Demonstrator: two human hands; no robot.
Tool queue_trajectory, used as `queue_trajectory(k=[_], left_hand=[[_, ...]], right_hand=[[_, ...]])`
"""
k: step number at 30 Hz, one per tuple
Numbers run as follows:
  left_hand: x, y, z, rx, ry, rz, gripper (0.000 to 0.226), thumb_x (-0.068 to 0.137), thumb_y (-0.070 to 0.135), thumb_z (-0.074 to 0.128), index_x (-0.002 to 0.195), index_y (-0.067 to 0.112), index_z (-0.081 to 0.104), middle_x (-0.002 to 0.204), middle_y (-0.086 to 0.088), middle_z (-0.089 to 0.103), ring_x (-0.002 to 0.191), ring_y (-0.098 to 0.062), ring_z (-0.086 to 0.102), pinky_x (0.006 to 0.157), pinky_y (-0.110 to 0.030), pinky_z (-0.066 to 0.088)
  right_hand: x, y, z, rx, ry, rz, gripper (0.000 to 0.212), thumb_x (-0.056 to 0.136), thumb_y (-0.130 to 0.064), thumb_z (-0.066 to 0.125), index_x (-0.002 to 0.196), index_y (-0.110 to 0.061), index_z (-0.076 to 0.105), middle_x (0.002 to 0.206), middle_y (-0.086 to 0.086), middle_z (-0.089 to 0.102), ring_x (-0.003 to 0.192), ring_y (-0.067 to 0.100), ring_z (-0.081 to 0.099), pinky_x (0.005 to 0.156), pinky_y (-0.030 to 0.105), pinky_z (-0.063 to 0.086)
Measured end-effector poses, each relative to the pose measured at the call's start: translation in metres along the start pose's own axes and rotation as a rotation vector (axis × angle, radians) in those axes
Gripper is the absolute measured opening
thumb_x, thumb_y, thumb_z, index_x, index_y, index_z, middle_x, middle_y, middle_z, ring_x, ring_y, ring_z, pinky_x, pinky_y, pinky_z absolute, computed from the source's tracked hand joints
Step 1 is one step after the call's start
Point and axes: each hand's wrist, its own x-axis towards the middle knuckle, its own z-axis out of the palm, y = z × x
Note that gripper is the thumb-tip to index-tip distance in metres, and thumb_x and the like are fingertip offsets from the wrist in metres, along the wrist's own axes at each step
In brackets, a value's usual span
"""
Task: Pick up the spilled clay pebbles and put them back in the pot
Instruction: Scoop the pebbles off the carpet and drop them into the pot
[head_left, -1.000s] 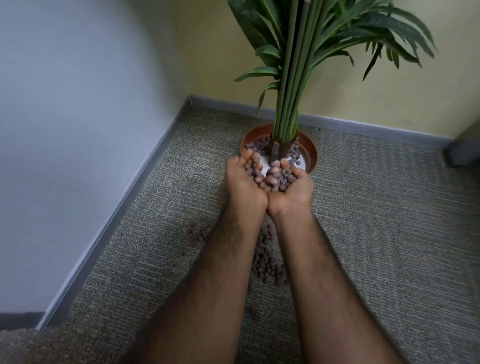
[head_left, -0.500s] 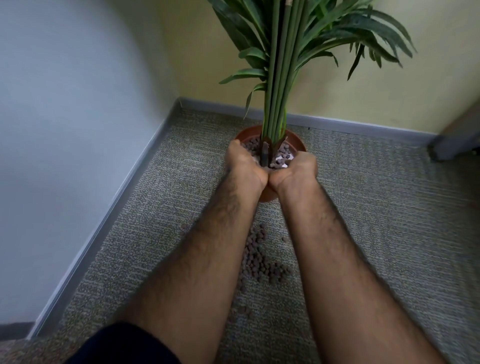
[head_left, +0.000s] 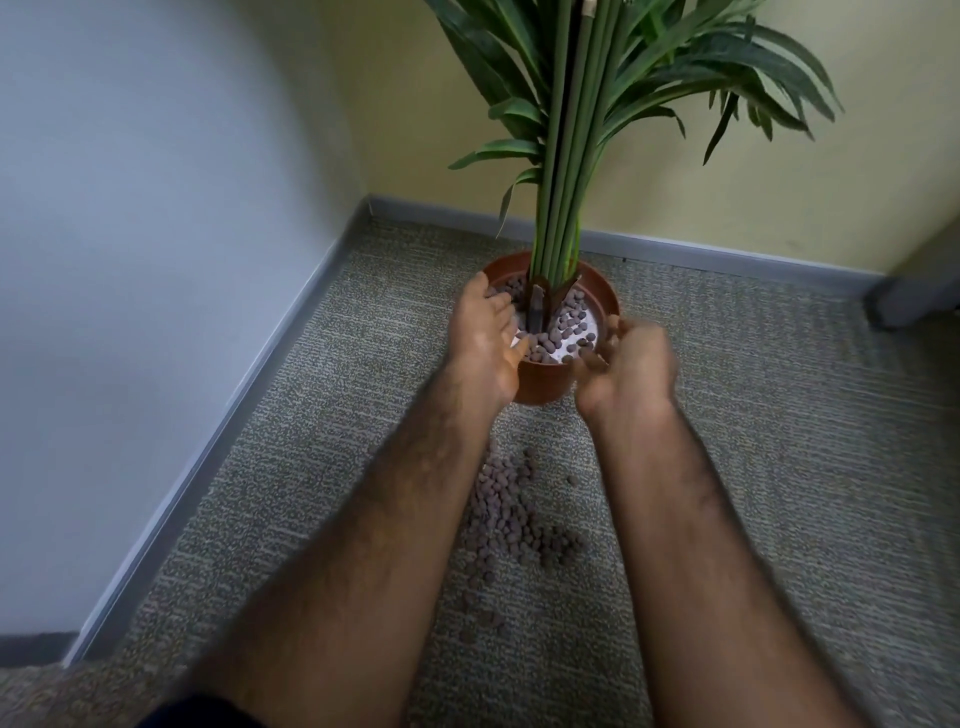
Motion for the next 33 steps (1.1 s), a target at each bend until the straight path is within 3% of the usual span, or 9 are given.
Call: queue_trajectory(k=[2, 5, 8, 12, 15, 18, 25, 28, 33], left_hand=[[-0.010, -0.010, -0.030, 0.213, -0.016, 0.235, 0.051, 0.105, 0.042, 0.040, 0.140, 0.008, 0.056, 0.143, -0.010, 0.061, 0.127, -0.018, 0.061, 0.109, -0.036, 0.048], [-0.028, -0.040, -0.097, 0.684, 0.211, 0.553, 0.032, 0.103, 0.032, 0.052, 0.126, 0.017, 0.069, 0.126, 0.005, 0.070, 0.109, 0.004, 0.064, 0.096, -0.021, 0.051], [-0.049, -0.091, -0.181, 1.119, 0.487, 0.581, 0.031, 0.101, 0.014, 0.057, 0.128, 0.001, 0.064, 0.135, -0.016, 0.062, 0.125, -0.027, 0.058, 0.109, -0.041, 0.044], [-0.106, -0.167, -0.251, 1.419, 0.783, 0.455, 0.071, 0.095, 0.047, 0.050, 0.145, -0.003, 0.047, 0.153, -0.032, 0.038, 0.140, -0.049, 0.038, 0.113, -0.059, 0.034], [-0.146, -0.211, -0.255, 1.688, 0.560, 0.398, 0.102, 0.084, 0.072, 0.045, 0.159, 0.004, 0.027, 0.167, -0.024, 0.019, 0.153, -0.041, 0.019, 0.121, -0.060, 0.020], [-0.151, -0.226, -0.257, 1.876, 0.369, 0.465, 0.110, 0.080, 0.075, 0.050, 0.159, 0.004, 0.024, 0.169, -0.020, 0.016, 0.156, -0.036, 0.014, 0.121, -0.063, 0.018], [-0.133, -0.226, -0.245, 1.878, 0.391, 0.376, 0.112, 0.081, 0.078, 0.047, 0.161, 0.005, 0.018, 0.171, -0.019, 0.003, 0.158, -0.036, 0.002, 0.122, -0.063, 0.011], [-0.102, -0.211, -0.223, 1.884, 0.398, 0.429, 0.112, 0.082, 0.076, 0.047, 0.162, 0.005, 0.013, 0.170, -0.021, 0.001, 0.157, -0.038, 0.001, 0.124, -0.061, 0.009], [-0.069, -0.182, -0.215, 1.861, 0.396, 0.491, 0.102, 0.083, 0.070, 0.048, 0.162, 0.012, 0.017, 0.170, -0.020, 0.007, 0.157, -0.038, 0.006, 0.124, -0.060, 0.011]], right_hand=[[-0.002, 0.018, -0.023, -0.137, 0.056, -0.218, 0.024, 0.102, -0.007, 0.051, 0.113, -0.011, 0.072, 0.115, 0.001, 0.072, 0.094, 0.010, 0.069, 0.067, 0.015, 0.055], [-0.003, 0.068, -0.092, -0.595, 0.119, -0.498, 0.038, 0.104, -0.007, 0.051, 0.138, -0.017, 0.064, 0.141, -0.001, 0.060, 0.107, -0.001, 0.062, 0.091, 0.018, 0.055], [-0.015, 0.121, -0.169, -1.112, 0.117, -0.697, 0.041, 0.102, -0.016, 0.057, 0.143, -0.008, 0.059, 0.159, 0.015, 0.042, 0.148, 0.029, 0.040, 0.121, 0.049, 0.035], [-0.055, 0.179, -0.244, -1.478, 0.143, -0.807, 0.075, 0.089, -0.047, 0.058, 0.143, 0.005, 0.057, 0.155, 0.033, 0.043, 0.143, 0.052, 0.041, 0.115, 0.062, 0.035], [-0.074, 0.207, -0.252, -1.702, 0.076, -0.722, 0.090, 0.084, -0.058, 0.056, 0.144, 0.009, 0.055, 0.153, 0.037, 0.045, 0.138, 0.056, 0.047, 0.111, 0.066, 0.037], [-0.059, 0.205, -0.237, -1.797, 0.044, -0.663, 0.093, 0.088, -0.060, 0.048, 0.152, 0.007, 0.045, 0.159, 0.034, 0.038, 0.147, 0.052, 0.037, 0.117, 0.066, 0.031], [-0.011, 0.186, -0.204, -1.842, -0.147, -0.778, 0.087, 0.100, -0.061, 0.038, 0.162, -0.001, 0.026, 0.170, 0.023, 0.022, 0.160, 0.037, 0.016, 0.128, 0.055, 0.018], [0.004, 0.178, -0.205, -1.765, -0.339, -0.861, 0.083, 0.101, -0.055, 0.051, 0.165, -0.011, 0.023, 0.174, 0.014, 0.013, 0.162, 0.027, 0.008, 0.130, 0.049, 0.016], [0.015, 0.174, -0.203, -1.839, -0.392, -0.882, 0.082, 0.098, -0.055, 0.056, 0.164, -0.018, 0.024, 0.173, 0.016, 0.015, 0.161, 0.033, 0.009, 0.129, 0.052, 0.016]])
